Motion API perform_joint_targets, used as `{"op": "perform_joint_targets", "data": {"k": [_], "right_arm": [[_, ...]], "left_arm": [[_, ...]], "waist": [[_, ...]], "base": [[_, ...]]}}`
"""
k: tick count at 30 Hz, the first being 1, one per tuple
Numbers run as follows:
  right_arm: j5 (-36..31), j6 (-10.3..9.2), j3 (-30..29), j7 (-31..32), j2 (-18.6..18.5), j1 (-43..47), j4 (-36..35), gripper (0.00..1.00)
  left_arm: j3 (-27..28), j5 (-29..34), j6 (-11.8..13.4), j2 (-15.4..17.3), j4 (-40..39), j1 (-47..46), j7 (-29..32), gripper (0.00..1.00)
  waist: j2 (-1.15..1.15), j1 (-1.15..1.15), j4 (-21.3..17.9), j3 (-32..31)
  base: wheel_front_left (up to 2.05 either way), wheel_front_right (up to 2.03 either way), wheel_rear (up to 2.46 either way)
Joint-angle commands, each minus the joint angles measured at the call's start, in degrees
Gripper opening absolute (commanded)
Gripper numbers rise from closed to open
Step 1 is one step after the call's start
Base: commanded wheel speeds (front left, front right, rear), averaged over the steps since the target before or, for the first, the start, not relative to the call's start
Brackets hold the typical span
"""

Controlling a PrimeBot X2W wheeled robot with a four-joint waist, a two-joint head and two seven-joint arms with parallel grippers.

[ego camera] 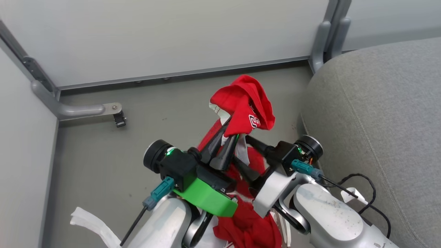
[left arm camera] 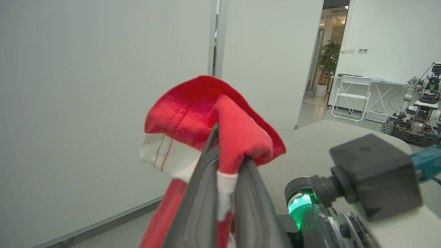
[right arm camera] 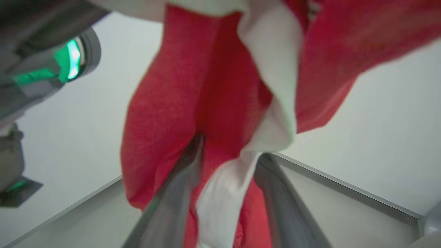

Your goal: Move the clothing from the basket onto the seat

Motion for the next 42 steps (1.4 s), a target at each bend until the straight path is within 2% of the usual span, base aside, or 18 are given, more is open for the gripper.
{"op": "perform_joint_targets", "data": {"k": [1, 5, 6, 7, 8, 20, 24, 31, 37, 42], "right_arm": [[0.61, -0.06, -0.52, -0.25, -0.09, 0.28, -0.07, 0.00], [1.40, -0.06, -2.54, -0.25, -0.20, 2.44, -0.96, 0.00], [1.48, -0.06, -3.01, -0.25, -0.31, 2.81, -1.16, 0.00], [1.60, -0.06, -3.62, -0.25, -0.39, 3.17, -1.54, 0.00], [1.38, -0.06, -5.19, -0.25, -0.54, 4.02, -2.29, 0.00], [0.35, -0.06, -13.00, -0.25, -1.48, 8.83, -8.40, 0.00], [0.14, -0.06, -15.59, -0.25, -1.65, 9.75, -9.46, 0.00], [-1.74, -0.06, -21.09, -0.25, -3.34, 8.14, -10.63, 0.00], [-2.87, -0.06, -23.06, -0.25, -5.42, -2.46, -8.89, 0.00], [-5.31, -0.06, -26.77, -0.25, -8.76, -13.77, -8.12, 0.00]], "left_arm": [[-0.23, 0.11, -0.13, 0.12, 0.28, 0.77, -0.02, 0.00], [0.33, 0.07, -0.12, 0.11, 0.89, 1.99, -0.02, 0.00], [0.72, 0.31, -0.11, 0.10, 0.94, 2.21, -0.03, 0.06], [1.12, 0.61, -0.05, 0.11, 0.91, 2.39, -0.03, 0.33], [1.93, 1.13, 0.10, 0.09, 1.13, 2.88, -0.02, 1.00], [7.94, 5.77, -0.04, 0.15, 4.41, 4.76, 0.01, 1.00], [8.49, 6.34, -0.07, 0.18, 5.42, 5.03, 0.01, 1.00], [6.88, 6.02, -0.10, 0.26, 7.95, 2.44, 0.01, 1.00], [7.10, 6.74, -0.11, 1.81, 9.17, 1.30, 0.01, 1.00], [7.17, 7.17, -0.12, 3.20, 8.49, 0.50, 0.01, 1.00]], "waist": [[0.10, 0.01, 1.04, -0.66], [0.10, 0.01, -0.49, -0.72], [0.10, 0.01, -1.29, -0.67], [0.10, 0.01, -2.11, -0.58], [0.10, 0.01, -4.46, -0.29], [0.10, 0.01, -26.71, 3.09], [0.10, 0.01, -32.33, 4.52], [0.10, 0.01, -33.91, 8.16], [0.10, 0.01, -33.77, 12.04], [0.10, 0.01, -30.83, 15.45]], "base": [[0.00, 0.00, 0.00], [0.00, 0.00, 0.00], [0.00, 0.00, 0.00], [0.00, 0.00, 0.00], [0.00, 0.00, 0.00], [0.00, 0.00, 0.00], [0.00, 0.00, 0.00], [0.00, 0.00, 0.00], [0.00, 0.00, 0.00], [0.00, 0.00, 0.00]]}}
